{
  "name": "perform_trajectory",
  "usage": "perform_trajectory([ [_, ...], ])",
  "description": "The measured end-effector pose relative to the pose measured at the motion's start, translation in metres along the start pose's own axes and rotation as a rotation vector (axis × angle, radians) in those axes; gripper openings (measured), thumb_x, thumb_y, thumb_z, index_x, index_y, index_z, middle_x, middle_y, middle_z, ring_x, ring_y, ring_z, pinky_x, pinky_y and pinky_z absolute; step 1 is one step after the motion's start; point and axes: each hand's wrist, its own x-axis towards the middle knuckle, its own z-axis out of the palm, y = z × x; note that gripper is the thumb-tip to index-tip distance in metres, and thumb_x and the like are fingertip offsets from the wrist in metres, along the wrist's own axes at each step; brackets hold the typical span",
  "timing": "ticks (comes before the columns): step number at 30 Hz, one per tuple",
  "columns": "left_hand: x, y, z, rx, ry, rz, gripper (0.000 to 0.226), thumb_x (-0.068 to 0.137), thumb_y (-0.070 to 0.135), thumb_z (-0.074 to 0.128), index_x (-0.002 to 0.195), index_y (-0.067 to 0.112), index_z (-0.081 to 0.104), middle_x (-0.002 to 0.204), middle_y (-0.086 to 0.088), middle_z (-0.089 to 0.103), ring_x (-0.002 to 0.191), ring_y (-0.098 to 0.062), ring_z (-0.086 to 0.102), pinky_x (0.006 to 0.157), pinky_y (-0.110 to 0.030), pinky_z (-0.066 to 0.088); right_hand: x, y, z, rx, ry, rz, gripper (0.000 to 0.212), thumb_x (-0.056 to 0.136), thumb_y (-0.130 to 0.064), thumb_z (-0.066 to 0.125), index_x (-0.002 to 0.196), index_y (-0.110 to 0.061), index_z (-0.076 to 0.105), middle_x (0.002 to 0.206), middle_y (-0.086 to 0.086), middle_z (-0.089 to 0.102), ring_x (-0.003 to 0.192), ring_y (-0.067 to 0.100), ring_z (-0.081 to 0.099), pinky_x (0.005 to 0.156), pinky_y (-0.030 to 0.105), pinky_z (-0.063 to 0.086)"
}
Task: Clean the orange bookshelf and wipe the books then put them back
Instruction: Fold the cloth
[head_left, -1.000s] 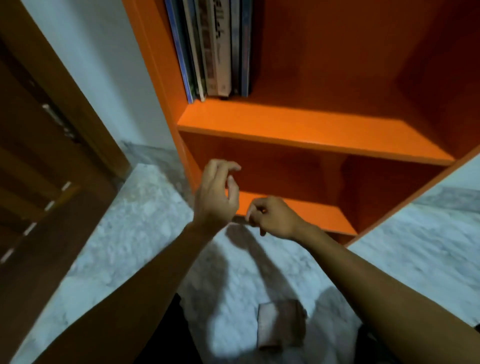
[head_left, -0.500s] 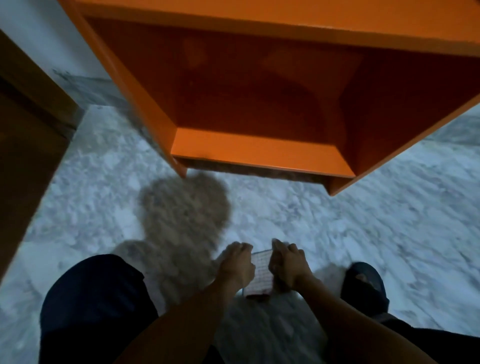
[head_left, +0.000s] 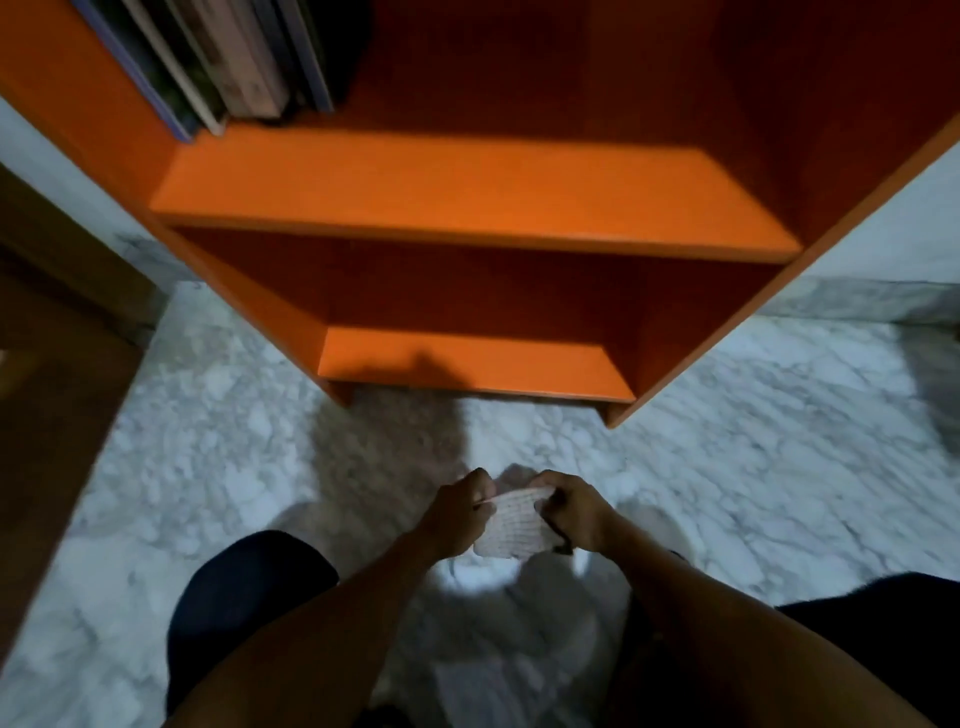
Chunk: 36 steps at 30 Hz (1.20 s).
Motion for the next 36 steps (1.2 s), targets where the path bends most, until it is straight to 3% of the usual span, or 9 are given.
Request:
perform_trajectory([
  [5, -0.057, 0.117, -0.080, -0.120, 0.033, 0.058, 0.018, 0.090, 0.016, 0.054, 0.104, 0.014, 0.065, 0.095, 0.000, 0.068, 0.087, -0.020, 0.064, 0.072, -0.027, 0.049, -0.090, -0.080, -0.097, 0.082, 0.107, -0.088, 0.018, 0.093, -0.013, 0.061, 0.088, -0.030, 0.065, 0.074, -0.014, 0.065, 0.067, 0.000, 0.058, 0.065, 0.017, 0.042],
  [8, -0.099, 0.191, -0.132, -0.151, 0.032, 0.111, 0.015, 0.093, 0.011, 0.056, 0.101, 0.018, 0.067, 0.091, 0.009, 0.067, 0.085, -0.012, 0.064, 0.070, -0.019, 0.047, -0.163, -0.132, -0.155, 0.128, 0.118, -0.107, 0.009, 0.094, -0.019, 0.061, 0.091, -0.024, 0.068, 0.058, -0.007, 0.064, 0.052, 0.004, 0.058, 0.059, 0.023, 0.044],
  [11, -0.146, 0.266, -0.186, -0.192, -0.001, 0.137, 0.017, 0.095, 0.014, 0.055, 0.093, 0.028, 0.064, 0.083, 0.010, 0.068, 0.073, -0.008, 0.064, 0.059, -0.020, 0.049, -0.241, -0.187, -0.210, 0.193, 0.153, -0.136, 0.009, 0.093, -0.010, 0.062, 0.092, -0.006, 0.070, 0.084, 0.011, 0.068, 0.072, 0.012, 0.063, 0.068, 0.017, 0.048],
  [14, -0.191, 0.333, -0.232, -0.217, 0.001, 0.205, 0.012, 0.095, 0.012, 0.057, 0.095, 0.020, 0.066, 0.081, 0.002, 0.068, 0.068, -0.006, 0.058, 0.059, -0.021, 0.047, -0.319, -0.241, -0.260, 0.140, 0.246, -0.180, 0.008, 0.092, -0.011, 0.066, 0.091, -0.010, 0.073, 0.108, 0.000, 0.067, 0.103, -0.005, 0.057, 0.080, 0.003, 0.040],
  [19, -0.250, 0.434, -0.292, -0.184, -0.024, 0.335, 0.008, 0.096, 0.019, 0.060, 0.096, 0.014, 0.067, 0.075, 0.013, 0.061, 0.070, -0.004, 0.056, 0.058, -0.011, 0.039, -0.426, -0.307, -0.329, 0.081, 0.420, -0.332, 0.012, 0.090, -0.006, 0.065, 0.090, -0.011, 0.076, 0.111, -0.009, 0.070, 0.122, -0.015, 0.048, 0.091, 0.005, 0.038],
  [22, -0.277, 0.484, -0.319, -0.160, -0.031, 0.459, 0.014, 0.094, 0.026, 0.063, 0.083, 0.018, 0.063, 0.063, 0.008, 0.054, 0.055, -0.003, 0.048, 0.054, -0.022, 0.041, -0.478, -0.340, -0.364, 0.102, 0.515, -0.325, 0.010, 0.091, -0.009, 0.063, 0.091, -0.013, 0.072, 0.101, -0.009, 0.071, 0.100, -0.006, 0.061, 0.086, 0.019, 0.048],
  [25, -0.293, 0.527, -0.337, -0.112, 0.050, 0.575, 0.013, 0.089, 0.026, 0.070, 0.083, 0.015, 0.066, 0.074, 0.010, 0.051, 0.063, -0.002, 0.046, 0.062, -0.024, 0.040, -0.521, -0.365, -0.398, 0.102, 0.618, -0.327, 0.011, 0.095, -0.009, 0.059, 0.086, -0.014, 0.064, 0.085, 0.001, 0.067, 0.081, 0.011, 0.061, 0.076, 0.032, 0.051],
  [29, -0.309, 0.577, -0.349, -0.084, 0.122, 0.704, 0.008, 0.086, 0.029, 0.072, 0.084, 0.024, 0.065, 0.094, 0.004, 0.055, 0.091, -0.011, 0.048, 0.074, -0.013, 0.032, -0.570, -0.390, -0.436, 0.116, 0.785, -0.370, 0.020, 0.097, -0.001, 0.052, 0.088, -0.017, 0.059, 0.079, -0.004, 0.060, 0.071, 0.008, 0.057, 0.071, 0.030, 0.048],
  [36, -0.349, 0.679, -0.374, -0.328, -0.027, 0.795, 0.019, 0.093, 0.025, 0.065, 0.076, 0.029, 0.058, 0.073, 0.009, 0.061, 0.070, -0.010, 0.054, 0.066, -0.027, 0.042, -0.653, -0.420, -0.488, 0.058, 0.874, -0.440, 0.006, 0.088, -0.011, 0.072, 0.092, -0.010, 0.068, 0.064, -0.015, 0.060, 0.060, -0.005, 0.049, 0.060, 0.014, 0.039],
])
